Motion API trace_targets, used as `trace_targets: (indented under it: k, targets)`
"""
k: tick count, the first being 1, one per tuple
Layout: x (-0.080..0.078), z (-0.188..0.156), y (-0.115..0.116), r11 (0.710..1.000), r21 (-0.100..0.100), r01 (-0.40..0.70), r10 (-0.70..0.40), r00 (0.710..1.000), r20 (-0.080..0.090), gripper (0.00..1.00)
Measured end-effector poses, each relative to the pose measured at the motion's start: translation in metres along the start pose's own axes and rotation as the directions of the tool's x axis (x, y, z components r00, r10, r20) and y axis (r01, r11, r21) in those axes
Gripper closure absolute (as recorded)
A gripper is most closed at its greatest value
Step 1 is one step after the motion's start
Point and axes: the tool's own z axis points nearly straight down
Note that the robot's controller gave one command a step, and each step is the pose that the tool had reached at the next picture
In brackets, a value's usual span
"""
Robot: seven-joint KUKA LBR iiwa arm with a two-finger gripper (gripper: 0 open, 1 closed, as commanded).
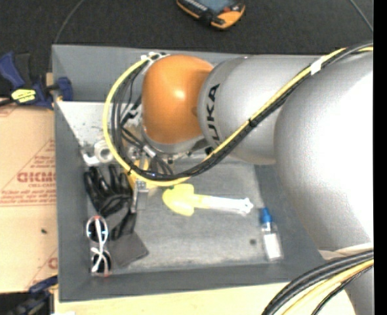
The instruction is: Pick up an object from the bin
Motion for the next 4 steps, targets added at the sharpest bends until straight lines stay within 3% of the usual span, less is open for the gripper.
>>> trace_targets:
  k: [1,2,3,4]
  targets:
    - [0.000,0.000,0.000,1.000,0.000,0.000,0.000,1.000,0.000,0.00]
    - [0.004,0.014,-0.006,0.989,0.001,0.149,-0.149,0.989,0.003,0.00]
    - [-0.007,0.027,0.000,1.000,-0.002,-0.022,0.022,1.000,0.006,0.00]
    - [-0.008,0.053,-0.022,0.926,0.001,0.378,-0.378,0.926,0.002,1.00]
